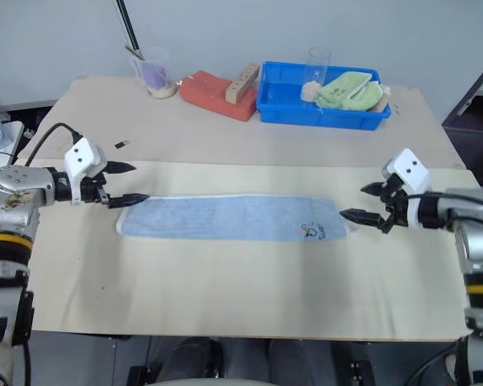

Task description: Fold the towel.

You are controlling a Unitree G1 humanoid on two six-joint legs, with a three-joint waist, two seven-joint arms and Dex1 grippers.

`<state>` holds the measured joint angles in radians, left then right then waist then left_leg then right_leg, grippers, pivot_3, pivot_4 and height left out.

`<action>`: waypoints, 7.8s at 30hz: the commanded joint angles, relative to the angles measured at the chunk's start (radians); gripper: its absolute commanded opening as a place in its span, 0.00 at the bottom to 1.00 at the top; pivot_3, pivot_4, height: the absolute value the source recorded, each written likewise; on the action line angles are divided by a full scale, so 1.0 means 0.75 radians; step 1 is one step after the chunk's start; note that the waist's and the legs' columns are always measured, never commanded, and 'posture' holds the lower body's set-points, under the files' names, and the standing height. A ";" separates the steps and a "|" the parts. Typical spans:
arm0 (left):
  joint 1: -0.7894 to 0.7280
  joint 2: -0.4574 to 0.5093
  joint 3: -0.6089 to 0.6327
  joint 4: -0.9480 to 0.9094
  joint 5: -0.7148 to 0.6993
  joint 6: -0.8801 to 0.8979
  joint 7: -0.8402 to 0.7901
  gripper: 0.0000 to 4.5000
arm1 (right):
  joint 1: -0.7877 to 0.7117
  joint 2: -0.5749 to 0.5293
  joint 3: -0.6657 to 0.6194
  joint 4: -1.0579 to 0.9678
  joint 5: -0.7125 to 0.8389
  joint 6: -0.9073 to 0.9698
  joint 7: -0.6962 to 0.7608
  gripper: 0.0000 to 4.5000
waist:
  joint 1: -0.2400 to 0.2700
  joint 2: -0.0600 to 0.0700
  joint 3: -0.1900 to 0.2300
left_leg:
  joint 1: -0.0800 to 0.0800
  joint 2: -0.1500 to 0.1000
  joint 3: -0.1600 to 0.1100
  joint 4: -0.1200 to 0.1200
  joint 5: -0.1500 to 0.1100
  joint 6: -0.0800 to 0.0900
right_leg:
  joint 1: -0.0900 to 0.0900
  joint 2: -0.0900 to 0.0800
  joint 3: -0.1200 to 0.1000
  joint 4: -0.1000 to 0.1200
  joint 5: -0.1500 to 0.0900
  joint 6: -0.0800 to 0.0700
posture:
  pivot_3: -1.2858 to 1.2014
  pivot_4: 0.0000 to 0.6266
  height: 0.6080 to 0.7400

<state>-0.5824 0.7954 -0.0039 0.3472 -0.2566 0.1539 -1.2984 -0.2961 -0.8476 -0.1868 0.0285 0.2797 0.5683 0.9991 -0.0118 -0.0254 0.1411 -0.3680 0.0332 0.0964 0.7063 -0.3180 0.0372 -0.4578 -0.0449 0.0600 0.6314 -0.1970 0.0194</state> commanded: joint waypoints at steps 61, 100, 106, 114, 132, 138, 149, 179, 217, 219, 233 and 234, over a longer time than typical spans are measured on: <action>0.406 0.031 0.124 -1.082 -0.568 0.462 0.169 1.00 | -0.217 0.272 0.377 -0.434 0.144 0.410 -0.347 0.30 | 0.001 -0.001 0.001 | -0.001 -0.004 -0.013 0.009 -0.001 0.002 | 0.001 0.003 0.004 -0.006 0.004 0.001 | 0.52 0.24 0.82; 0.700 -0.942 0.322 -1.123 -0.800 1.202 1.957 0.88 | -0.525 0.095 0.462 -0.334 0.156 0.028 0.253 1.00 | 0.017 -0.005 0.000 | 0.006 -0.006 -0.016 0.008 0.000 0.003 | 0.009 0.001 0.002 -0.004 0.006 -0.002 | 0.52 0.24 0.82; 0.663 -0.961 0.326 -1.105 -0.799 1.202 1.982 0.29 | -0.513 0.066 0.427 -0.348 0.172 0.041 0.255 1.00 | 0.017 -0.005 0.000 | 0.006 -0.005 -0.016 0.008 0.000 0.003 | 0.010 0.001 0.002 -0.006 0.006 -0.002 | 0.52 0.24 0.82; 0.498 -0.817 0.280 -1.047 -0.747 1.152 1.841 0.01 | -0.450 -0.056 0.337 -0.378 0.189 0.064 0.267 1.00 | 0.018 -0.005 0.000 | 0.006 -0.006 -0.017 0.007 0.000 0.003 | 0.010 0.002 0.001 -0.006 0.005 -0.002 | 0.52 0.24 0.82; -0.138 -0.848 -0.514 -0.522 -0.385 0.792 0.934 0.01 | 0.152 -0.397 -0.288 -0.771 0.348 0.377 0.147 1.00 | 0.010 -0.005 0.001 | -0.002 -0.009 -0.018 0.006 0.000 0.004 | 0.010 0.003 0.005 -0.011 0.004 0.000 | 0.52 0.24 0.82; -0.143 -0.895 -0.565 -0.428 -0.258 0.660 0.834 0.17 | 0.228 -0.393 -0.365 -0.840 0.391 0.434 0.082 1.00 | 0.000 -0.005 0.001 | -0.001 -0.008 -0.019 0.006 0.000 0.004 | 0.010 0.005 0.005 -0.010 0.003 0.001 | 0.52 0.24 0.82; -0.105 -0.804 -0.463 -0.585 -0.271 0.638 0.676 0.99 | 0.113 -0.307 -0.196 -0.731 0.350 0.363 -0.101 1.00 | -0.002 -0.005 0.001 | 0.000 -0.008 -0.019 0.007 -0.001 0.004 | 0.009 0.003 0.006 -0.011 0.003 0.003 | 0.52 0.24 0.82; 0.487 -0.063 0.195 -1.126 -0.611 0.335 0.209 1.00 | -0.321 0.308 0.287 0.266 0.067 0.107 -0.153 0.35 | -0.006 -0.002 0.000 | -0.001 -0.002 -0.015 0.006 0.000 0.004 | 0.002 0.006 0.005 -0.006 0.003 0.001 | 0.52 0.24 0.82; 0.721 0.108 0.434 -1.060 -0.389 0.440 0.524 1.00 | -0.274 0.021 0.016 0.025 0.046 -0.090 -0.227 1.00 | -0.034 0.001 0.001 | 0.000 -0.002 -0.016 0.000 0.001 0.003 | 0.002 0.004 0.006 -0.007 0.004 0.001 | 0.52 0.24 0.82; 0.826 0.134 0.502 -1.053 -0.314 0.413 0.544 1.00 | -0.161 -0.085 0.024 -0.090 0.087 -0.119 -0.040 1.00 | -0.033 0.001 0.001 | 0.002 -0.001 -0.015 -0.002 0.001 0.003 | 0.002 0.004 0.006 -0.008 0.003 0.001 | 0.52 0.24 0.82; 1.029 0.104 0.650 -1.060 -0.296 0.422 0.565 1.00 | 0.032 -0.191 0.014 -0.212 0.142 -0.107 0.122 1.00 | -0.006 0.000 0.002 | 0.007 -0.001 -0.010 -0.004 0.001 0.002 | 0.002 0.003 0.006 -0.008 0.002 -0.001 | 0.52 0.24 0.82; 1.029 0.111 0.642 -1.049 -0.289 0.409 0.550 1.00 | 0.022 -0.188 0.022 -0.204 0.139 -0.108 0.121 1.00 | -0.004 0.000 0.002 | 0.007 -0.001 -0.010 -0.004 0.001 0.002 | 0.002 0.003 0.006 -0.008 0.002 -0.002 | 0.52 0.24 0.82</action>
<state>0.1980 0.8736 0.4562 -0.4201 -0.4731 0.4817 -0.8838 -0.2606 -0.9874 -0.1618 -0.1208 0.3850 0.5029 1.0959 -0.0149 -0.0257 0.1424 -0.3629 0.0322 0.0893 0.7031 -0.3173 0.0388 -0.4561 -0.0429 0.0645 0.6256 -0.1956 0.0181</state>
